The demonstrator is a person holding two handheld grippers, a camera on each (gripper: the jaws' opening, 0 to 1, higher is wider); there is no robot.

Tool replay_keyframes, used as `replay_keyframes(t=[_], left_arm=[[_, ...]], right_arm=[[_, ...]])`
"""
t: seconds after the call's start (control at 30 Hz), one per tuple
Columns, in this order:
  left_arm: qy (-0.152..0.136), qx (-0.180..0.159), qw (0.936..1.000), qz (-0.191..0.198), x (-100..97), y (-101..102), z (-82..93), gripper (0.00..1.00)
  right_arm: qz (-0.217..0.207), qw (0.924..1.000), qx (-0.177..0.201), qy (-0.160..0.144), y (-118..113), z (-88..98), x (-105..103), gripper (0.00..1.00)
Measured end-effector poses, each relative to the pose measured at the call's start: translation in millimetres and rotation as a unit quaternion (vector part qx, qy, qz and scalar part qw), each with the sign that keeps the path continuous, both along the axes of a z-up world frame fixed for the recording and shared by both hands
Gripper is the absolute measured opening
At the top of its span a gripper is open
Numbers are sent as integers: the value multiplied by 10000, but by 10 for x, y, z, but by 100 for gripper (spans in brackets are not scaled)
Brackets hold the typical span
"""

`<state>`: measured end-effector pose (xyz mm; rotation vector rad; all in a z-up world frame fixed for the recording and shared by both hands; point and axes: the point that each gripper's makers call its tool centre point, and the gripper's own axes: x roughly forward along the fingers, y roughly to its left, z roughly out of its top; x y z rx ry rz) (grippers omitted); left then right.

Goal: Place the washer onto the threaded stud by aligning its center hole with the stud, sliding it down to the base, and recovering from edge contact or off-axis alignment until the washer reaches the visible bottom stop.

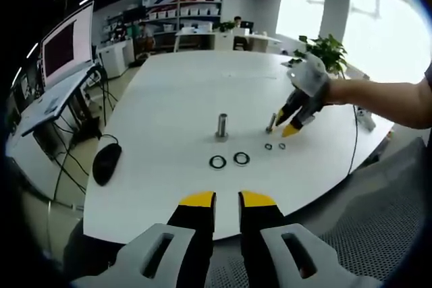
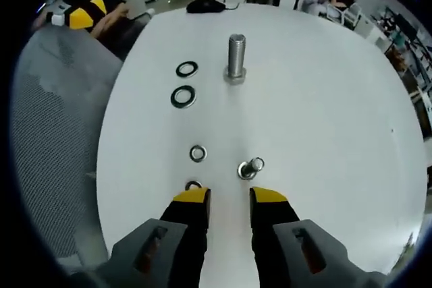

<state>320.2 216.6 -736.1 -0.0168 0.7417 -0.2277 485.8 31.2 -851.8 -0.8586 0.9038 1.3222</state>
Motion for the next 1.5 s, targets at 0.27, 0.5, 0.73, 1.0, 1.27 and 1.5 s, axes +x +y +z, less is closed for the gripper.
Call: replay_keyframes(t=[0.27, 0.5, 0.73, 1.0, 1.27, 1.5], left_arm=[[-1, 1, 10000, -8, -1, -1, 2, 11], [-108, -48, 9999, 36, 17, 3, 37, 11], [-19, -7, 10000, -21, 1, -7, 5, 11], [-25, -7, 10000, -43, 1, -13, 8, 11], [-40, -11, 10000, -47, 3, -14, 12, 11], [-62, -18, 10000, -29, 7, -8, 21, 11]], right_arm=[[-107, 9995, 115, 282, -26, -72, -191, 25], [-29, 9991, 135, 405, -7, -111, -325, 25], [49, 9992, 188, 352, 39, -144, -366, 25], [353, 9991, 235, 20, 39, -161, -363, 17], [293, 9992, 253, -53, 40, -144, -346, 13], [356, 9992, 180, -30, 8, -131, -342, 13]])
